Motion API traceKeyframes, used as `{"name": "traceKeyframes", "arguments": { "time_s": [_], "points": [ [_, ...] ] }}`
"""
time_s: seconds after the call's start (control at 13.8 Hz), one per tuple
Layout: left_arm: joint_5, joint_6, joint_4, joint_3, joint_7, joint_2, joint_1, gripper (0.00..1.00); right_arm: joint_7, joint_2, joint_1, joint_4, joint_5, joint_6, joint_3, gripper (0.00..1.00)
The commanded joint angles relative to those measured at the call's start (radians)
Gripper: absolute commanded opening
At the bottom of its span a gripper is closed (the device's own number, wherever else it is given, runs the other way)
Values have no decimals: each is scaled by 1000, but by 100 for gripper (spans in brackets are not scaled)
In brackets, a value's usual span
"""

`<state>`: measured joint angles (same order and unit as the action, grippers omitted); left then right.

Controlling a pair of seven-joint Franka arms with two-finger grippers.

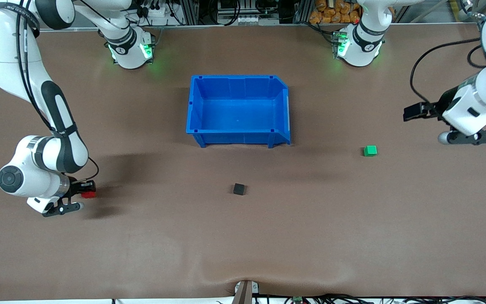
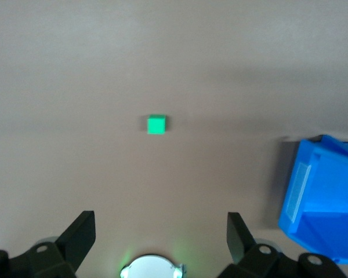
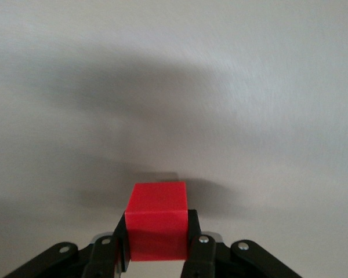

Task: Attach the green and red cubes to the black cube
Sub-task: 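Carry the red cube toward the black cube while the left gripper reaches the green cube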

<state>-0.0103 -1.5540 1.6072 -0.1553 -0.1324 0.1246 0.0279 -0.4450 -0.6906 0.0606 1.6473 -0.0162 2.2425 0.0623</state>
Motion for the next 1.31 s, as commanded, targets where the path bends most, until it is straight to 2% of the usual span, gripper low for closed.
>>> {"name": "traceKeyframes", "arguments": {
  "time_s": [0.0,0.22,0.51,0.73,0.95,1.24],
  "points": [
    [10,-78,-15,-35,-90,111,-43,100,-147,5,-43,-61,5,-6,-15,0],
    [12,-130,-42,-39,-145,209,-126,100,-269,5,-129,-104,4,-6,-16,0],
    [7,-155,-177,-38,-289,360,-235,100,-481,26,-226,-127,1,-11,-53,0],
    [1,-244,-184,-36,-338,411,-284,100,-693,25,-277,-133,1,-11,-90,0],
    [-7,-250,-165,-27,-322,409,-258,100,-805,25,-349,-136,8,-12,-128,0],
    [-14,-255,-20,-24,-317,356,-116,100,-978,22,-426,-150,15,-12,-127,0]
  ]
}}
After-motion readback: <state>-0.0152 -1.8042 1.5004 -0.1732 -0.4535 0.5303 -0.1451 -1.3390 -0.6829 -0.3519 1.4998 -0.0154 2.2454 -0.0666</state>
